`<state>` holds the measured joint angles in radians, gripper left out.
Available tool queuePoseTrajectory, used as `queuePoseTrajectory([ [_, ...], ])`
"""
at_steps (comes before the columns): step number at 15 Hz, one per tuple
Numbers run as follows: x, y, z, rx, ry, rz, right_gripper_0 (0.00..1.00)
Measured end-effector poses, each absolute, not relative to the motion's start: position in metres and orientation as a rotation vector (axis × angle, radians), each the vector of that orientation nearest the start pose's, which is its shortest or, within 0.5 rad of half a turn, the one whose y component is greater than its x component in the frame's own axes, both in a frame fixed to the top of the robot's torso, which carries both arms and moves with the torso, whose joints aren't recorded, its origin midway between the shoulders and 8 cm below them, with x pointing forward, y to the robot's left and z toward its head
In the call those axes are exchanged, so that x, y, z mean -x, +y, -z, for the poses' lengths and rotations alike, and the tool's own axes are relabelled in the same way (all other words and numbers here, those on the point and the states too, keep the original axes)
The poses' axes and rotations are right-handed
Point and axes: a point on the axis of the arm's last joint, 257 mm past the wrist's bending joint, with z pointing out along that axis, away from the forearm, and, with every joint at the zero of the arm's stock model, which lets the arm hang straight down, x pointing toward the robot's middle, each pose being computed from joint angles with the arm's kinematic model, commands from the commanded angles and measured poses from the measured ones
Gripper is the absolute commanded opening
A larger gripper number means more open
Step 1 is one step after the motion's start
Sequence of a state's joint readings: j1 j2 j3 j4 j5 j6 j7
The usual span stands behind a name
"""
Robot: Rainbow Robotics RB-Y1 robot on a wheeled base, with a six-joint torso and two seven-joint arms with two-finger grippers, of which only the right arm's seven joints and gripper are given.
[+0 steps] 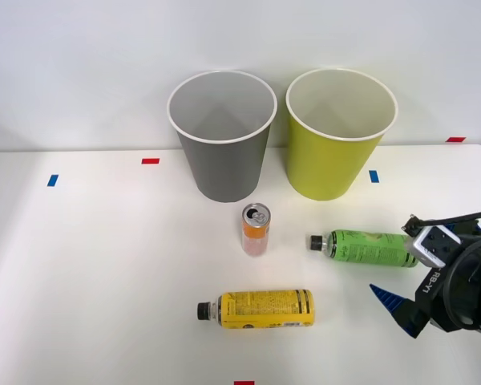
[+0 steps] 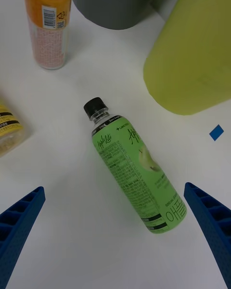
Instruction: Put cans in the gray bin, plastic bottles in the light green bin
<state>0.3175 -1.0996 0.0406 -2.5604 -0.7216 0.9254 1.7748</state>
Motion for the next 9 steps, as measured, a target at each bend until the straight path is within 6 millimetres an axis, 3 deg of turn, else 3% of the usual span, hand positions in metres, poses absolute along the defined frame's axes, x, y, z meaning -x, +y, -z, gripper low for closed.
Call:
queuePoseTrajectory([
  [5, -0.361, -0.235, 0.195, 1.442, 1.987, 0.169, 1.0],
  [9, -0.387, -0.233, 0.209, 1.638, 1.925, 0.212, 1.0],
])
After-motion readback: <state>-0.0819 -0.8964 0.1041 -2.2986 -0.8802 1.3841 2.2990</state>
